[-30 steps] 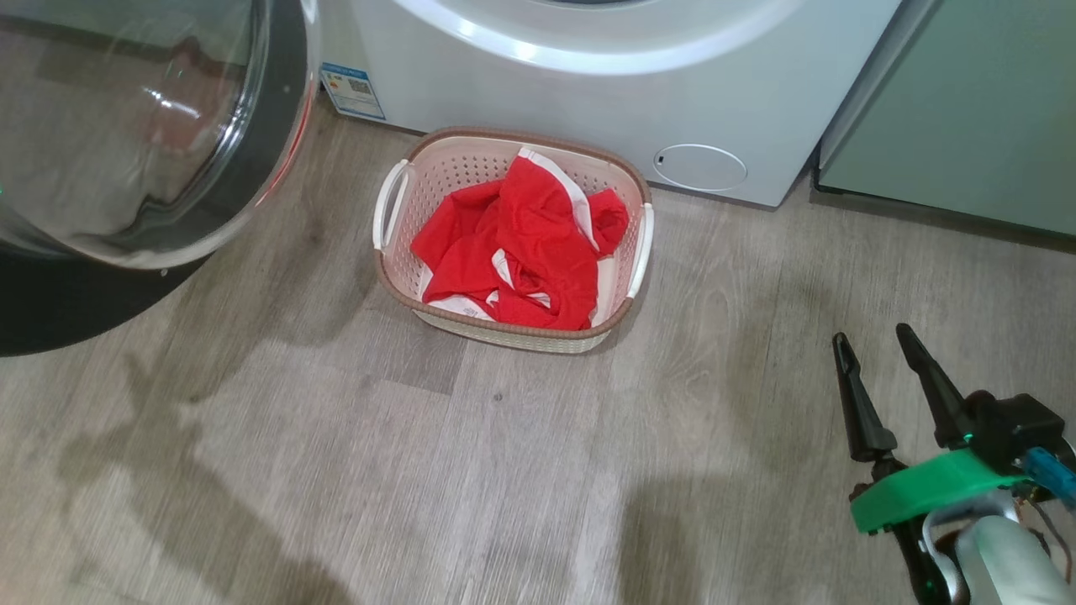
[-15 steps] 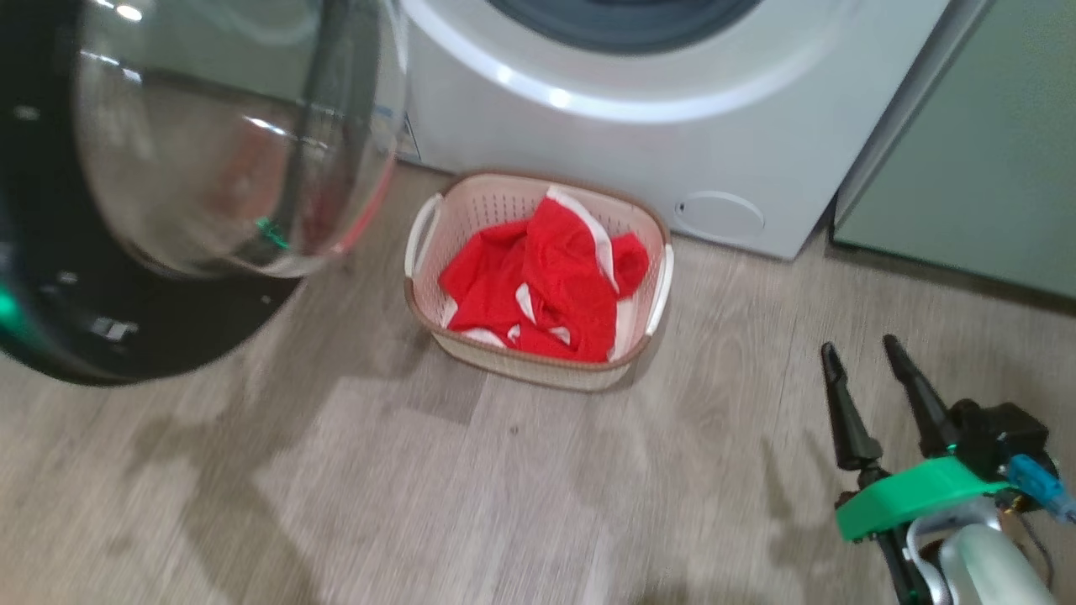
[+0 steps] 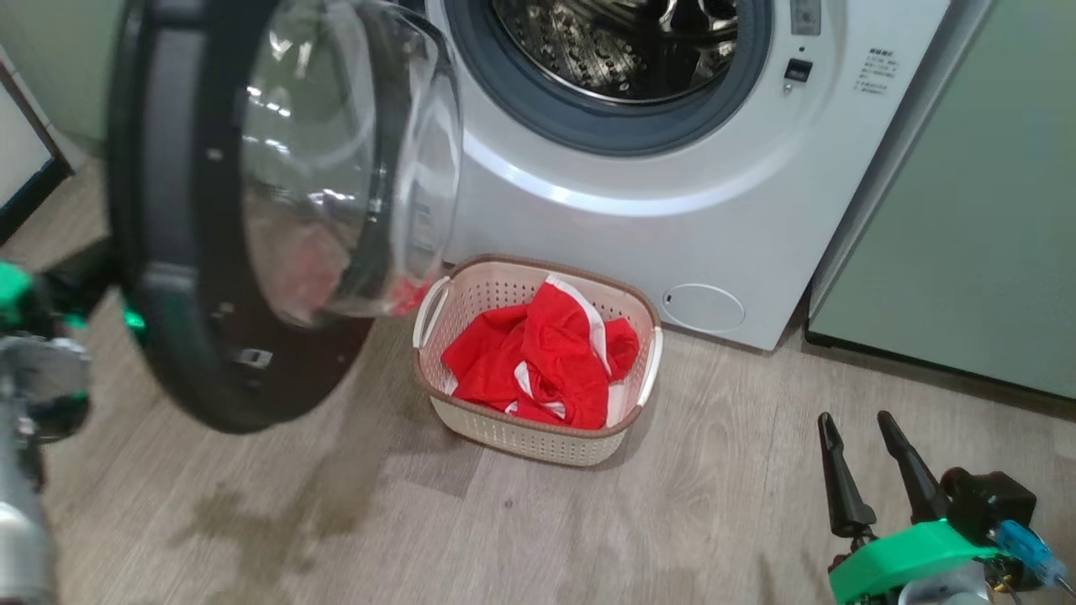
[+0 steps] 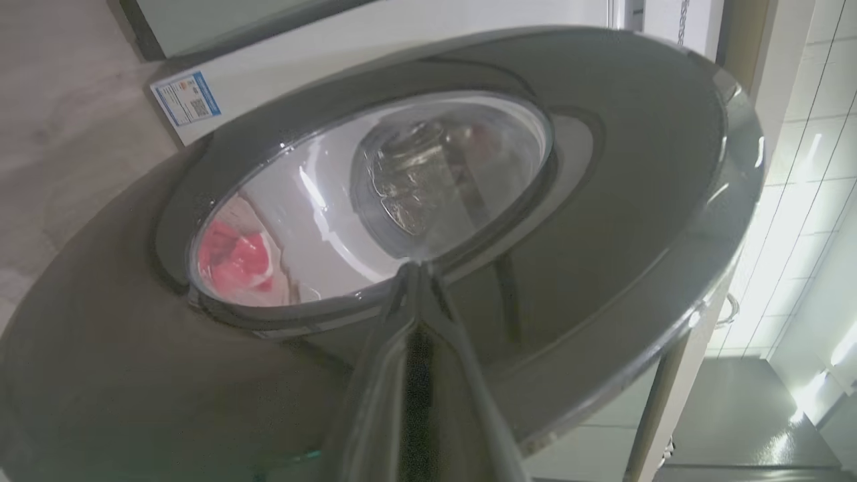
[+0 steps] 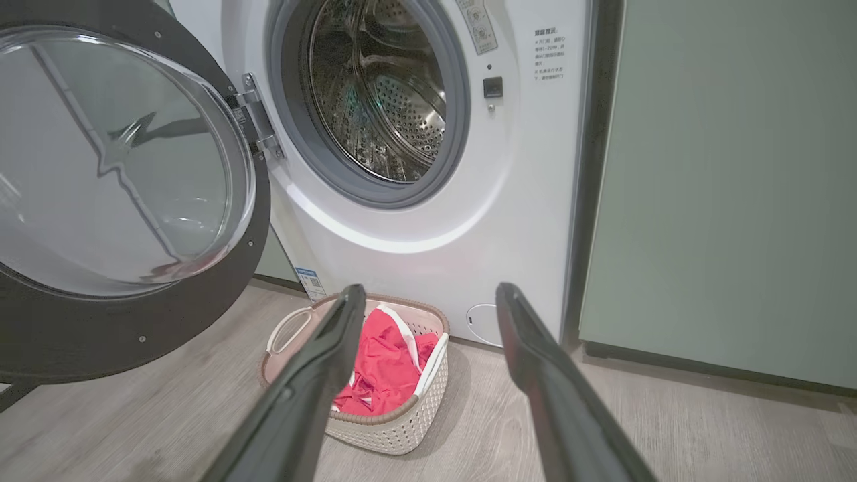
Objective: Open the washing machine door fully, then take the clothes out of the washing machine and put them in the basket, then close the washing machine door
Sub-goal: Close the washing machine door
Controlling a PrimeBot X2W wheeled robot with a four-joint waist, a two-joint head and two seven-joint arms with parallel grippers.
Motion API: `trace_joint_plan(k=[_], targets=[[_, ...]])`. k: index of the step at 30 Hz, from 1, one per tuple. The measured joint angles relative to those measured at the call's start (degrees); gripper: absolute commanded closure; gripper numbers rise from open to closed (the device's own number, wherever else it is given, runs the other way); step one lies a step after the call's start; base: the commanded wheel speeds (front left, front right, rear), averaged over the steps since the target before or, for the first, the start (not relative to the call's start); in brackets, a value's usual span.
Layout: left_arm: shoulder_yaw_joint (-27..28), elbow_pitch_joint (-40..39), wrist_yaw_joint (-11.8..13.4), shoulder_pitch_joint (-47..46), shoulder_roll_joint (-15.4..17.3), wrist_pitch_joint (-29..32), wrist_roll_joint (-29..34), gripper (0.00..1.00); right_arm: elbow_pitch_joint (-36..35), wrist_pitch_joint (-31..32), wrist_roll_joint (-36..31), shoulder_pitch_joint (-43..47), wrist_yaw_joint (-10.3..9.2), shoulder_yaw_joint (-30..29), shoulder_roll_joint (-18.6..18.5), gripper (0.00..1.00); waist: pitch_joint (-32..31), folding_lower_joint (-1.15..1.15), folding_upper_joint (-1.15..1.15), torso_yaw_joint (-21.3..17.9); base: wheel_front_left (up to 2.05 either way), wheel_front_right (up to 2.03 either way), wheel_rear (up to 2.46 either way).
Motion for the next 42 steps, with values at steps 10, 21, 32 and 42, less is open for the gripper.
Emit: trace_joint_plan(k=[10, 21, 32, 42], targets=[[-4.3, -12.5, 4.7, 7.6, -8.1, 1.9, 0.2, 1.00, 0.0, 0.0, 0.0, 0.0, 0.00, -0.6, 0.8, 0.00, -0.8, 0.00, 0.00, -2.2, 0.00, 0.00, 0.00], [-10.0, -14.2, 3.6, 8.8, -14.4, -1.4, 2.2, 1.00, 0.0, 0.0, 0.0, 0.0, 0.00, -0.4, 0.6, 0.00, -0.1, 0.00, 0.00, -8.3, 0.00, 0.00, 0.00], [-10.8, -5.1, 1.1, 5.4, -15.2, -11.8, 3.7, 1.00, 0.0, 0.0, 0.0, -0.6, 0.00, 0.3, -0.1, 0.00, 1.3, 0.00, 0.00, -18.2, 0.00, 0.00, 0.00], [-11.0, 3.8, -1.7, 1.1, -15.4, -18.4, 5.1, 1.00, -0.1, 0.0, 0.0, -1.3, 0.00, 0.7, -0.1, 0.00, 2.3, 0.00, 0.00, -26.8, 0.00, 0.00, 0.00]])
